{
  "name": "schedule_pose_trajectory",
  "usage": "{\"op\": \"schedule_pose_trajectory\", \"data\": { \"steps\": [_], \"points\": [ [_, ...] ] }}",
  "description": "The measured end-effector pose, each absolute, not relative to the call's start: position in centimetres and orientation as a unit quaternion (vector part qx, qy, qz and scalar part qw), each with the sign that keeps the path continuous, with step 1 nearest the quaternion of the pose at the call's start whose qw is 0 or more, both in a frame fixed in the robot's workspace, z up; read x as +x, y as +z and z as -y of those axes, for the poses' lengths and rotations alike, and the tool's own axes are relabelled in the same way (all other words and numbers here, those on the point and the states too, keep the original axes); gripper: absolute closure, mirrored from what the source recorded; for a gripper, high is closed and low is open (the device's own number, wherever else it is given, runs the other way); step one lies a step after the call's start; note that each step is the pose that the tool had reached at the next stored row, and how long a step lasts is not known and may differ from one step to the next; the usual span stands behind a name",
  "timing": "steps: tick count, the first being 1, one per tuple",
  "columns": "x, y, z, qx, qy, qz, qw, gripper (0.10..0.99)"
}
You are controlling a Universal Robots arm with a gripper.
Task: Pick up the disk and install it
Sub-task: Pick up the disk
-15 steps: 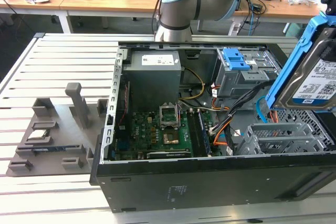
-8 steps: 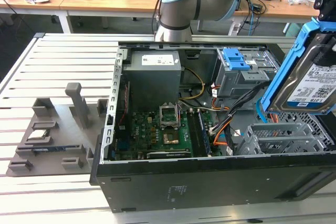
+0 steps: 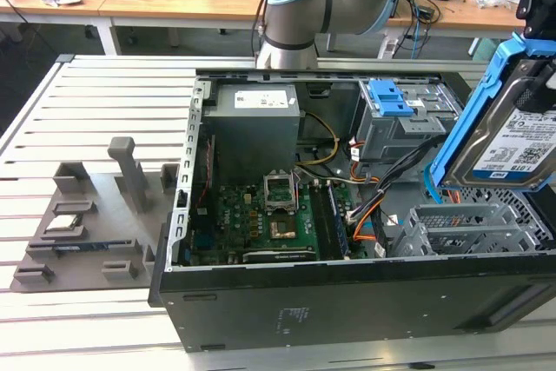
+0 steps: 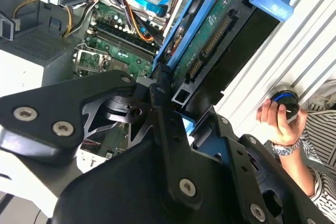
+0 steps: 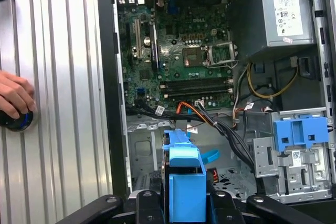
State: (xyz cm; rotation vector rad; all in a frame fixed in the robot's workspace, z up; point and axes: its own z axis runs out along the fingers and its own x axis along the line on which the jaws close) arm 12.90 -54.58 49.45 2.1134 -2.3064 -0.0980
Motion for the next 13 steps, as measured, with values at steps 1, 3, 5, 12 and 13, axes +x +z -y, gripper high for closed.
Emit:
{"op": "schedule_pose_trajectory", "data": {
  "steps": [1,3,5,12,13],
  "points": [
    [12.89,49.36,54.58,0.675,-0.031,0.737,0.006,0.718],
    [12.89,49.25,54.58,0.675,-0.031,0.737,0.006,0.718],
    [12.88,49.09,54.58,0.676,-0.031,0.736,0.006,0.718],
    [12.88,48.69,54.58,0.676,-0.031,0.736,0.006,0.718],
    [12.87,48.62,54.58,0.676,-0.031,0.736,0.006,0.718]
  ]
}}
